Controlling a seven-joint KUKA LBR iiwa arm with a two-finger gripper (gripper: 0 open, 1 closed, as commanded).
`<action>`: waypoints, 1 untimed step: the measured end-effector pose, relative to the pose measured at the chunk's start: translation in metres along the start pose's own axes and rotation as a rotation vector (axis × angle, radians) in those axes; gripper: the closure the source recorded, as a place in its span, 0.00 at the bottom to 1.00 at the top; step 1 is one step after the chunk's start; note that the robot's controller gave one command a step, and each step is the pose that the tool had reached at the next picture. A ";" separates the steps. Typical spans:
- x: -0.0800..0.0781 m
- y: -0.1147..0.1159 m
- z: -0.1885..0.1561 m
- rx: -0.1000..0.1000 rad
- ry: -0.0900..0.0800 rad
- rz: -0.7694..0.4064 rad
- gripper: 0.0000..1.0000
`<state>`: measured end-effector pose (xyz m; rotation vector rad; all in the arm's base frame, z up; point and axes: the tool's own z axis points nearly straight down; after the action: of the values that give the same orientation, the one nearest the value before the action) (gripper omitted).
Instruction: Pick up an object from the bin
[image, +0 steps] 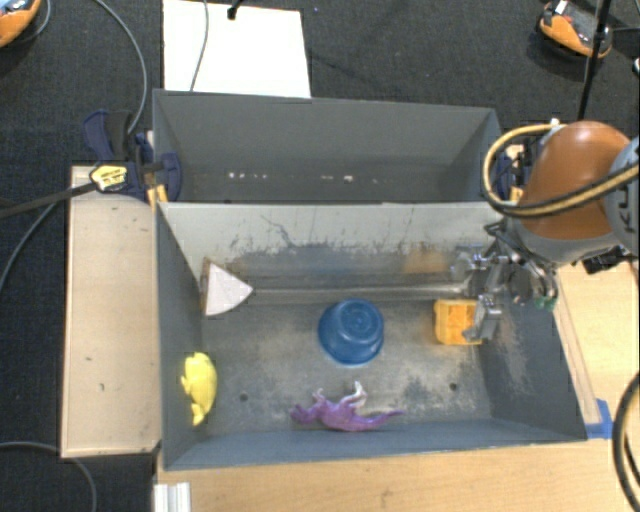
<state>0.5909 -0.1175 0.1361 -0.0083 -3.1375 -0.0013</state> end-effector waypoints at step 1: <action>-0.002 0.000 -0.005 0.001 -0.008 -0.002 0.00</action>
Offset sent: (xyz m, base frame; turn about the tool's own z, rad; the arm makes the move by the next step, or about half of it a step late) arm -0.0150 -0.0036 -0.0238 0.0633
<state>0.5927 -0.1172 0.1411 -0.0048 -3.1455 0.0007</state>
